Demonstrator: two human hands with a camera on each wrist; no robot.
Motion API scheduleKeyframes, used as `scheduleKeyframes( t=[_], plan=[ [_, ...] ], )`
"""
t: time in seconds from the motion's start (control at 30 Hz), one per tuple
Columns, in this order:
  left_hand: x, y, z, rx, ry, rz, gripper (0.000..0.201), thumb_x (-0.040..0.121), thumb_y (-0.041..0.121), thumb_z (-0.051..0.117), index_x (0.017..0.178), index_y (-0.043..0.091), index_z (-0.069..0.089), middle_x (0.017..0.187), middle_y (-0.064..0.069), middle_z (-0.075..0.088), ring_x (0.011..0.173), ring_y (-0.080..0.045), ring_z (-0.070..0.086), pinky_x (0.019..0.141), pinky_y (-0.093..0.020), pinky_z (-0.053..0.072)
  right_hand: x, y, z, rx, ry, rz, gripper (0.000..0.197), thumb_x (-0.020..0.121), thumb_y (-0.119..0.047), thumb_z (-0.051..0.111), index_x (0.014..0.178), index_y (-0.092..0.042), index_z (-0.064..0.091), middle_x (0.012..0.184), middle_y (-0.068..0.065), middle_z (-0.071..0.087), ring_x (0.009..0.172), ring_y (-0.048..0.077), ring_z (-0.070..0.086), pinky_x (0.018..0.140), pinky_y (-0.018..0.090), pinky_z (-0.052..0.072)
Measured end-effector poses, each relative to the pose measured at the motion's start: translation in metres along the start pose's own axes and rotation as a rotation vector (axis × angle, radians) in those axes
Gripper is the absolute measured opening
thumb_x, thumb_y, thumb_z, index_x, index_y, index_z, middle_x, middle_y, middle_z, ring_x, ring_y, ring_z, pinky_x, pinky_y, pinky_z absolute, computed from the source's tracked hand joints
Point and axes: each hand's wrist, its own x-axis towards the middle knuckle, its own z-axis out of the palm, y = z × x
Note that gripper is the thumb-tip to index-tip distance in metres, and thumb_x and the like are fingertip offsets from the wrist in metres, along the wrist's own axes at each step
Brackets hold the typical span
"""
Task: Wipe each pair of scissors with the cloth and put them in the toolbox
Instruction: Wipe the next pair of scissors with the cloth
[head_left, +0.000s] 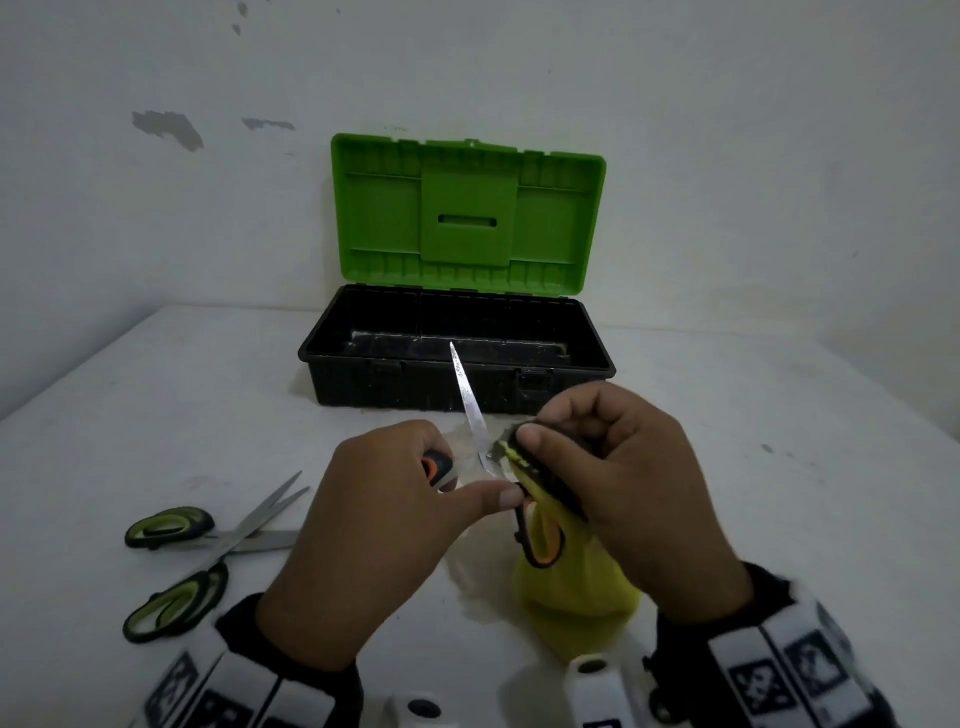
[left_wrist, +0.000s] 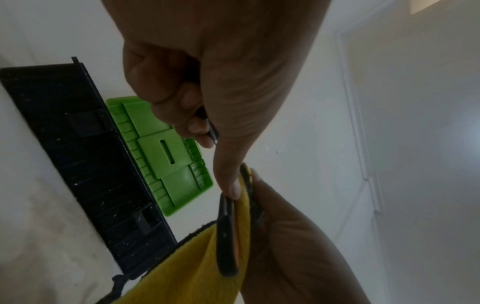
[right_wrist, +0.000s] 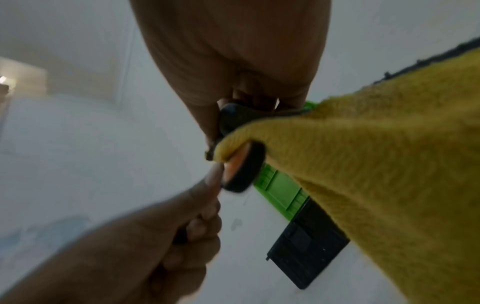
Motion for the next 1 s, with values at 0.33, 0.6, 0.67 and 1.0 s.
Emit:
scheduleKeyframes(
  t=[0.33,0.6,0.67,1.0],
  plan=[
    [0.0,0.003,0.0,0.008,0.029,-0.014,0.042,0.063,0.064,0.072,0.07,0.029,0.049,0.065,0.008,0.053,0.057,-0.005,0.047,0.049,-0.012,0.03,-0.014,0.006,0.015,-0.279,0.018,-0.106,0.011,0.085,-0.031,0.076,0.074,-0.027,0.077,0.07,-0.014,0.07,0.071,0.008,0.067,0.062,0.01,0.047],
    [0.001,-0.001,0.001,0.006,0.069,0.018,0.049,0.061,0.069,0.069,0.069,0.023,0.054,0.061,0.002,0.052,0.054,-0.008,0.042,0.048,-0.016,0.033,-0.017,0.005,0.007,-0.106,-0.104,-0.046,0.006,0.087,-0.02,0.076,0.082,-0.022,0.077,0.07,-0.007,0.072,0.063,0.008,0.066,0.061,0.012,0.047],
    [-0.001,0.0,0.002,-0.012,0.078,0.027,0.049,0.058,0.069,0.071,0.066,0.024,0.051,0.057,0.002,0.048,0.052,-0.008,0.039,0.047,-0.016,0.03,-0.015,0.007,0.007,-0.051,-0.063,-0.02,0.01,0.087,-0.019,0.075,0.079,-0.023,0.077,0.071,-0.006,0.073,0.062,0.008,0.065,0.06,0.017,0.049],
    [-0.005,0.003,-0.001,0.079,0.13,0.158,0.046,0.058,0.072,0.066,0.06,0.033,0.041,0.052,0.012,0.044,0.048,-0.002,0.04,0.045,-0.013,0.025,-0.014,0.001,0.015,0.247,-0.012,0.249,0.011,0.082,-0.022,0.08,0.074,-0.019,0.073,0.065,0.003,0.073,0.057,0.013,0.065,0.057,0.025,0.05]
  ],
)
